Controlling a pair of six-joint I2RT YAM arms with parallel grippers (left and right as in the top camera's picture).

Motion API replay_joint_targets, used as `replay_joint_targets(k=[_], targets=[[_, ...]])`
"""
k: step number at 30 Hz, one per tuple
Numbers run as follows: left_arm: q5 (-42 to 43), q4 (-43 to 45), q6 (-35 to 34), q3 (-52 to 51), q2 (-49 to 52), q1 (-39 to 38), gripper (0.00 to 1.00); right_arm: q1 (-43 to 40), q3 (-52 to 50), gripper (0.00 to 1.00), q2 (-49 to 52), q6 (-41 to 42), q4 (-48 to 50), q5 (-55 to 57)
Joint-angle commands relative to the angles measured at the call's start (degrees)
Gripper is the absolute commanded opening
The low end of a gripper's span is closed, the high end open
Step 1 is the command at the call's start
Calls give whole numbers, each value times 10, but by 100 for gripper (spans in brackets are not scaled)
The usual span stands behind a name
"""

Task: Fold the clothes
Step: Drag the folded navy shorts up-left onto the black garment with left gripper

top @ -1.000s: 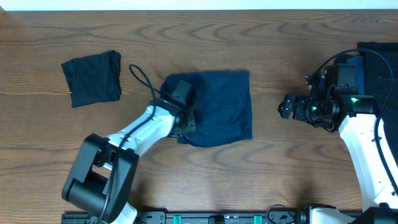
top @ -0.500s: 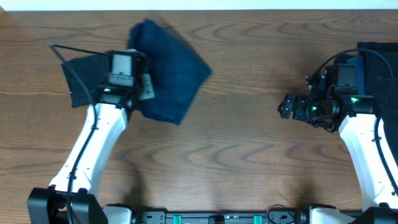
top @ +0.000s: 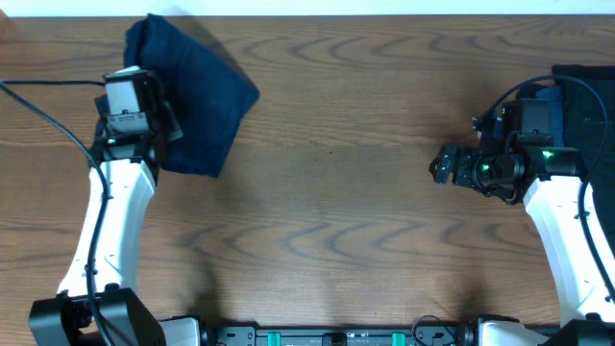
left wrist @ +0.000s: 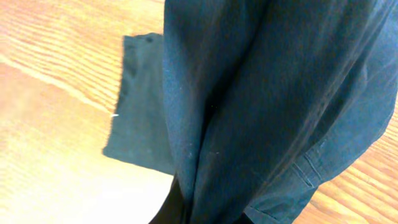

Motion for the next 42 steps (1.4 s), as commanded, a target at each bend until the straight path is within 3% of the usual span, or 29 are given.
replay_joint_targets(k=[1,7,19,29,30,33,34,36,42], targets=[[-10,6,7,12,-6,22,6,-2,-2,99,-3,-3,0,3],[-11,6,-11,10,7,37,6,-2,-2,99,-3,-3,0,3],[-10,16,-188,8,65,86,6,-2,-2,99,-3,-3,0,3],[-10,34,-164,8,66,113,7,-2,-2,99,-3,-3,0,3],[-11,34,-162,8,67,113,15,-2,-2,99,-3,-3,0,3],[-11,34,-157,8,68,118,59,-2,-2,99,-3,-3,0,3],[-11,36,-149,8,68,119,65,-2,-2,99,-3,-3,0,3],[-11,46,-120,8,68,123,71,-2,-2,99,-3,-3,0,3],[-10,45,-81,8,60,125,76,-2,-2,99,-3,-3,0,3]])
